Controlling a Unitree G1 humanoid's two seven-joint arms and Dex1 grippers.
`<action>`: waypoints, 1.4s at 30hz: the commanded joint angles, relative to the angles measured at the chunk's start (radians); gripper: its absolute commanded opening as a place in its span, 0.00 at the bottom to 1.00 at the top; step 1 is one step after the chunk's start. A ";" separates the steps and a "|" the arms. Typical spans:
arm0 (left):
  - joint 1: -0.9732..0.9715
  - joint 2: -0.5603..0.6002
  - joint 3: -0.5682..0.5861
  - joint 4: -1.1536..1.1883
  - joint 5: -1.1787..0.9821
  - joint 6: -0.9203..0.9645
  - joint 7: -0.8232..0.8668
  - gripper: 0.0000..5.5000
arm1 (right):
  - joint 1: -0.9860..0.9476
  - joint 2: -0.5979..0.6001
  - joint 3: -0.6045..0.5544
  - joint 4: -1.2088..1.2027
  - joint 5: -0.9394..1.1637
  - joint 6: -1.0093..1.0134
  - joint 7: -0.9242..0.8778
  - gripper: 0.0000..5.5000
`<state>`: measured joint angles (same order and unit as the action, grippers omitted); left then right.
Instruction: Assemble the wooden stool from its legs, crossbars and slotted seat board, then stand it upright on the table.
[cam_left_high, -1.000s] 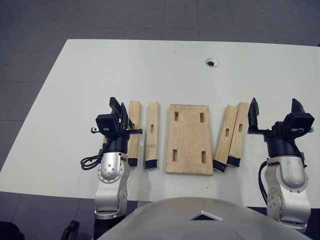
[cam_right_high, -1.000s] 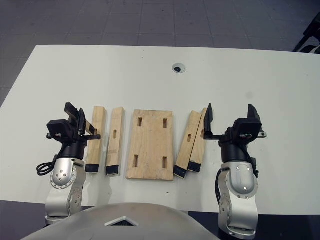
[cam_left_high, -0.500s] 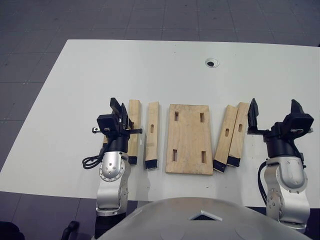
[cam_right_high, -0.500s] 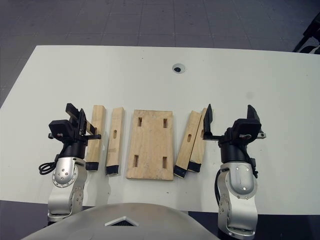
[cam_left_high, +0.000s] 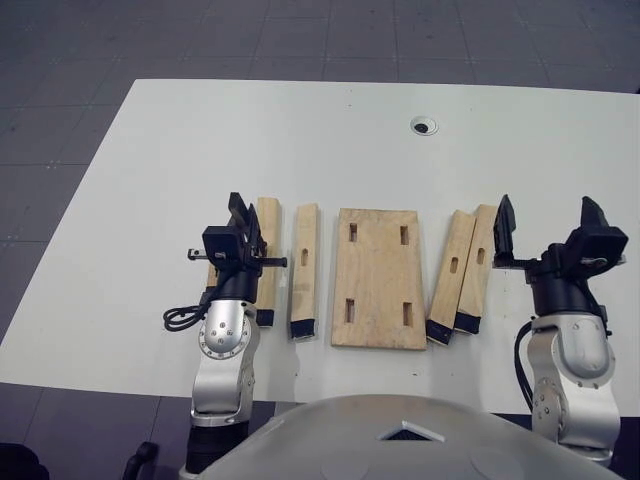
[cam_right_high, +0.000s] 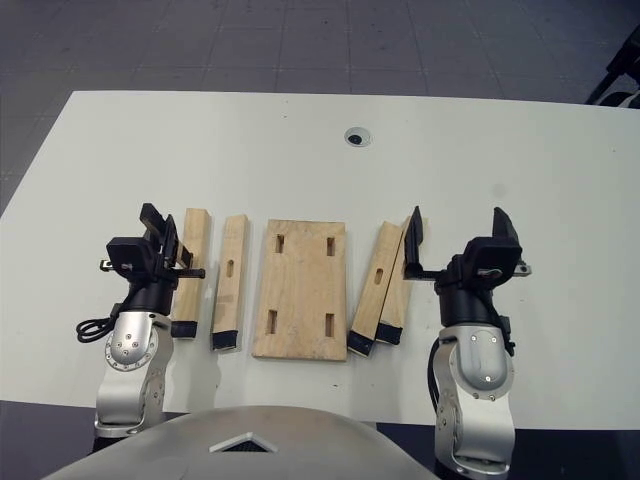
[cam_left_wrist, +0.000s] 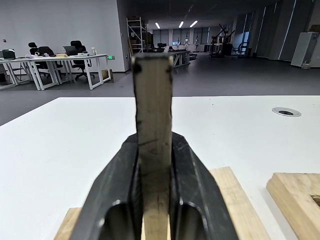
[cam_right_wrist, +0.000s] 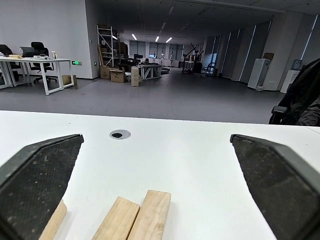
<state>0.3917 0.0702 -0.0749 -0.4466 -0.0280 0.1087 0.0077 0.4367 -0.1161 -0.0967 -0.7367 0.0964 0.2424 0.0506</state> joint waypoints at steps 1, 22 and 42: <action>0.056 -0.008 -0.027 -0.009 -0.026 0.103 -0.024 0.08 | 0.002 0.006 0.004 -0.012 -0.006 0.007 -0.003 1.00; 0.051 -0.025 -0.010 -0.077 -0.037 0.093 -0.019 0.08 | -0.004 0.010 0.009 -0.011 -0.014 0.014 -0.002 1.00; 0.069 -0.033 -0.013 -0.077 -0.027 0.073 -0.014 0.08 | 0.003 0.018 0.020 -0.016 -0.022 0.016 -0.005 1.00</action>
<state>0.4515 0.0429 -0.0845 -0.5536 -0.0634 0.1677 -0.0086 0.4405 -0.0982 -0.0789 -0.7388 0.0803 0.2441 0.0481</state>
